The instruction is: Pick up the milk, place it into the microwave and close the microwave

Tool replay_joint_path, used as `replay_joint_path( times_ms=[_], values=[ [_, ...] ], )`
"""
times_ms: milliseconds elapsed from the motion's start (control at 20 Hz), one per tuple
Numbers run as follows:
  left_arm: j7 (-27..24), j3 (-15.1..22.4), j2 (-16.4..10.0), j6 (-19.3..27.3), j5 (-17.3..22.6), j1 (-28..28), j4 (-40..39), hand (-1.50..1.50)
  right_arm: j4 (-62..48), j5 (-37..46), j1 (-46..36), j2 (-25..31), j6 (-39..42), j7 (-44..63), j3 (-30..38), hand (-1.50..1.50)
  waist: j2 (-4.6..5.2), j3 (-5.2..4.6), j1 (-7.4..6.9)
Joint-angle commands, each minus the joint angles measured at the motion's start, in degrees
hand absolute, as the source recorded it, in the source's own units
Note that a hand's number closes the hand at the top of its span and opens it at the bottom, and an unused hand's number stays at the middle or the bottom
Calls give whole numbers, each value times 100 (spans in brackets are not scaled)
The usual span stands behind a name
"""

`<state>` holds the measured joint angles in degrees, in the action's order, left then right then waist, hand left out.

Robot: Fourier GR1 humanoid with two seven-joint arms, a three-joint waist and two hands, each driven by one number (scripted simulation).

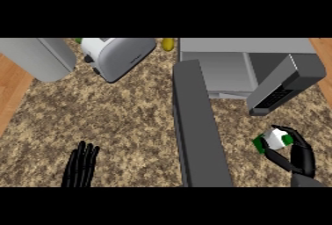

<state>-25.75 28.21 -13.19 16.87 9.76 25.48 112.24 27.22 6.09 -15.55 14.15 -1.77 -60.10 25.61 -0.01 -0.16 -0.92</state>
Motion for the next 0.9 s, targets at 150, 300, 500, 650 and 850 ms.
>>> replay_joint_path(
  times_ms=[150,300,500,650,850],
  values=[
    [-519,-480,-287,-501,387,103,-327,-150,-826,420,-108,-7,-724,-575,-176,150,31,26,-24],
    [-221,-423,-225,-305,284,35,74,-150,-949,713,-629,76,-1089,-245,-350,150,39,31,-72],
    [-227,-190,-214,-317,183,239,184,-150,-1119,909,-961,-240,-1275,-299,-522,150,44,34,-96],
    [-477,-462,-467,-669,534,536,107,-150,-975,636,-1036,-399,-598,-588,-399,150,30,30,-79],
    [-107,-471,-200,-322,368,93,194,-150,-974,564,-1201,-545,-144,-598,-459,150,35,31,-27]
  ],
)
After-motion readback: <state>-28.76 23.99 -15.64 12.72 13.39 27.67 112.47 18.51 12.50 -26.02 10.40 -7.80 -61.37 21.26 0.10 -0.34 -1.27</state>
